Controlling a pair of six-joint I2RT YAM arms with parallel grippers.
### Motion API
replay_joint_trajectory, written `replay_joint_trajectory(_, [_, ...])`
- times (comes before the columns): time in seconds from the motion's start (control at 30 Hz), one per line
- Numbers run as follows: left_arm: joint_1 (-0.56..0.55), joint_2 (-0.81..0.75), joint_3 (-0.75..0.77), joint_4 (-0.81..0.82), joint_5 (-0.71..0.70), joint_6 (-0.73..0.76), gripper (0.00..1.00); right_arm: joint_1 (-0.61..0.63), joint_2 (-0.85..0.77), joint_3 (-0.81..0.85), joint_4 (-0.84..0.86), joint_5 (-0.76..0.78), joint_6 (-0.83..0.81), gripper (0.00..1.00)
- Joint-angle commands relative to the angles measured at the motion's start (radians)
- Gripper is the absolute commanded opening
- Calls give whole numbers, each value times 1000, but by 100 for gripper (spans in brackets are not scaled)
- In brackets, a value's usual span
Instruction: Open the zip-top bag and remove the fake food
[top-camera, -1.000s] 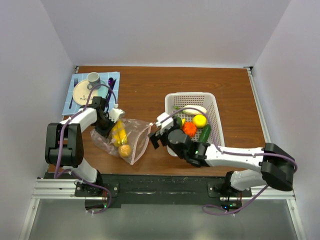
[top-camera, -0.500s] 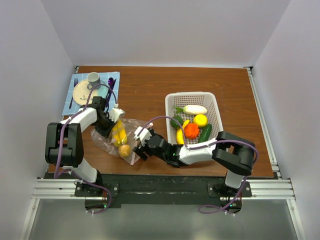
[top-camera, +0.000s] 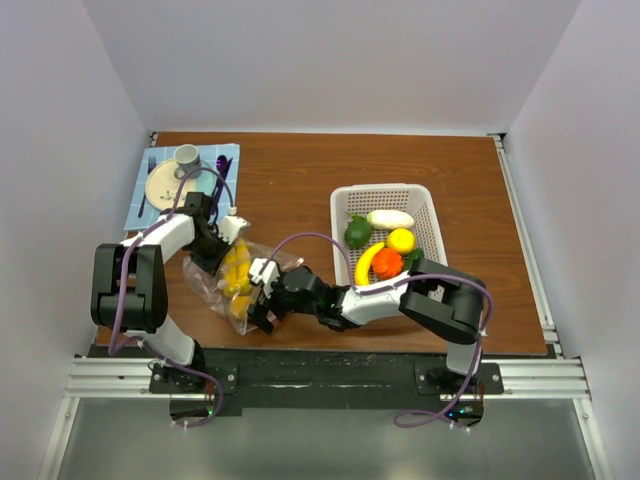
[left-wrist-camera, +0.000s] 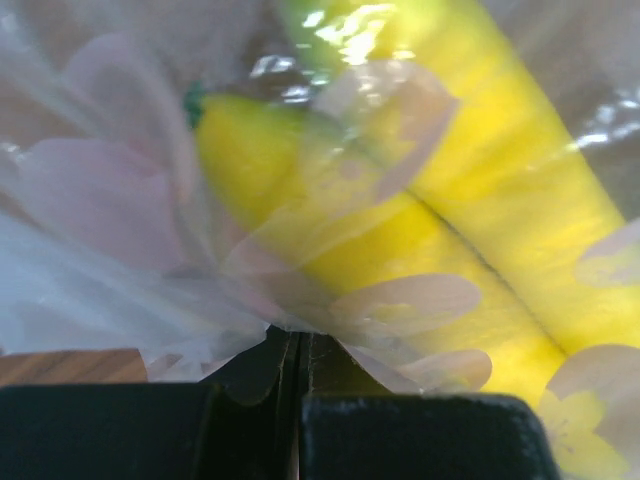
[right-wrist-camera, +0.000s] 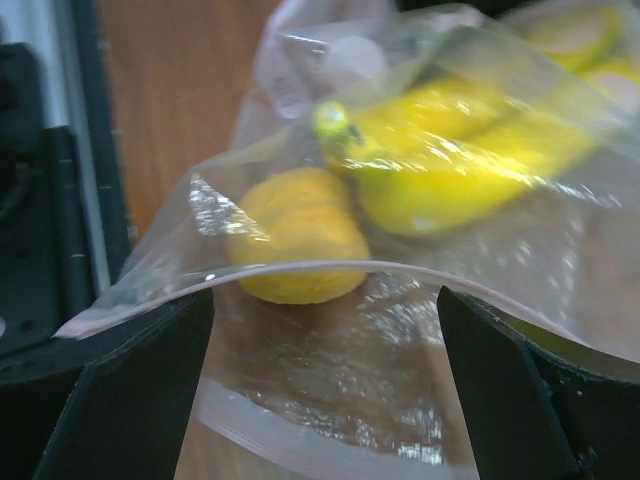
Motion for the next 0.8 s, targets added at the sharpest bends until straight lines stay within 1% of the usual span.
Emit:
replay_joint_trajectory(0.0, [-5, 35, -12, 13, -1, -25, 0, 4, 37, 81, 56, -192, 65, 99])
replay_joint_trajectory(0.1, [-7, 41, -9, 19, 1, -37, 0, 11, 57, 103, 66, -191, 82, 99])
replay_joint_trajectory(0.2, [-7, 44, -9, 30, 1, -54, 0, 27, 71, 109, 80, -145, 71, 99])
replay_joint_trajectory(0.27, [-7, 48, -15, 42, -5, -71, 0, 59, 77, 107, 86, -76, 45, 99])
replay_joint_trajectory(0.3, [-7, 47, -19, 48, -11, -77, 0, 76, 80, 114, 83, -13, 4, 99])
replay_joint_trajectory(0.33, [-7, 50, -25, 55, -10, -83, 0, 96, 91, 118, 80, 113, -21, 99])
replay_joint_trajectory(0.37, [-8, 50, -28, 53, -4, -85, 0, 131, 100, 126, 76, 183, -48, 99])
replay_joint_trajectory(0.4, [-8, 48, -32, 52, 9, -86, 0, 145, 109, 135, 73, 246, -114, 99])
replay_joint_trajectory(0.47, [-16, 42, -46, 38, 18, -80, 0, 159, 144, 175, 41, 353, -141, 99])
replay_joint_trajectory(0.57, [-19, 21, -62, 6, 38, -56, 0, 157, 187, 222, 19, 449, -136, 99])
replay_joint_trajectory(0.77, [-19, -10, -77, -36, 50, -6, 0, 104, 154, 166, 54, 438, -41, 98])
